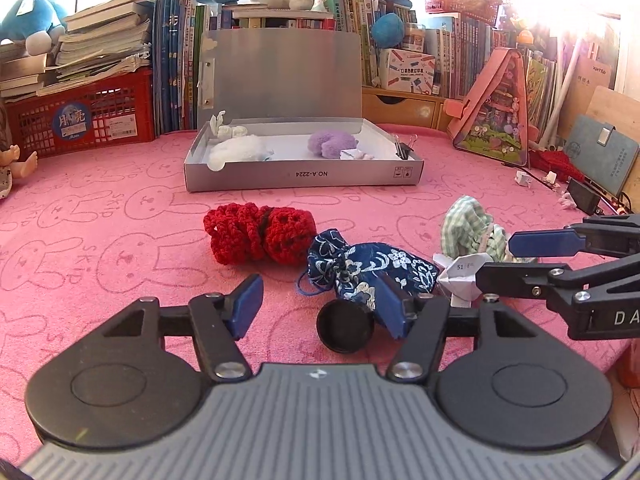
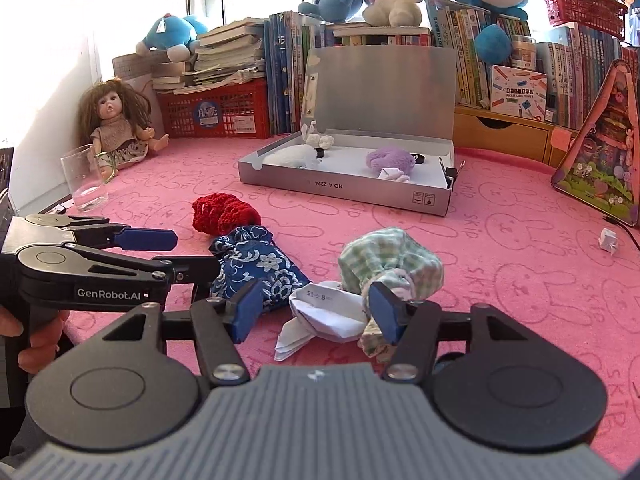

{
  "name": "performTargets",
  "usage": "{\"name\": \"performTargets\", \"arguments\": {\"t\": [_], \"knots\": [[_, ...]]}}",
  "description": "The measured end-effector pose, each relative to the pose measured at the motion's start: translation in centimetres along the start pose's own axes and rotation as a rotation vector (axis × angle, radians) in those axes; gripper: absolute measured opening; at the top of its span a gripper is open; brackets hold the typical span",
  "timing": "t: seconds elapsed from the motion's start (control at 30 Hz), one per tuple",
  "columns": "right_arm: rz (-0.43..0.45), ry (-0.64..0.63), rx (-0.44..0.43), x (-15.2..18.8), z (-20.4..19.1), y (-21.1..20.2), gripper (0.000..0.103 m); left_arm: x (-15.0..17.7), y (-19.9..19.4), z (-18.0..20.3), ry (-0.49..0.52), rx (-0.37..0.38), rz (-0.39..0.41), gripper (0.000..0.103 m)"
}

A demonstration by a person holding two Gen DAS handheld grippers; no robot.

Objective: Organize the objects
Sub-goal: 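Withdraw both grippers from the box back to the toy pile, then move the left gripper to the other black lid while the right gripper reaches the folded paper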

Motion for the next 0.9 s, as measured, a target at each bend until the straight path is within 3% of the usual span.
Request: {"name": "performTargets", "arguments": {"t": [0.07,0.3,0.43,0.6,0.63,0.73,0.9], "knots": [[-0.006,-0.023,-0.017,0.1,-0.5,0.1,0.066,0.4,0.0,0.1,0.004,0.006,-0.007,0.067],[-0.064,-0.016,0.085,1.4,0.7,1.9,0.068,1.4,0.9,0.2,0.002,0.006,-0.026,0.066],[-0.078,-0.023,0.091,1.7,0.8,2.5,0.070,1.4,0.5,0.5,0.003,0.044,-0.050,0.045],[-0.091,-0.033,0.074,1.7,0.3,3.3,0.067,1.8,-0.6,0.4,0.037,0.044,-0.051,0.045],[-0.093,-0.032,0.069,1.7,0.1,3.4,0.063,1.9,-0.6,0.3,0.038,0.038,-0.051,0.045],[-0.091,-0.037,0.052,1.4,-0.4,3.6,0.056,1.9,-0.6,-0.4,0.018,0.016,-0.050,0.045],[-0.089,-0.049,0.027,1.4,-1.1,3.5,0.055,2.1,0.3,-0.8,-0.001,0.001,-0.062,0.045]]}}
Point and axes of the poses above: each gripper's, at about its wrist camera, not at the fingertips, and y roughly the way its jaws point, z to its right, x to its underside, the point moved 9 cm from there along y, roughly the way its jaws point, and after that the axes turned 6 degrees about -y, right-handed, at the moved point
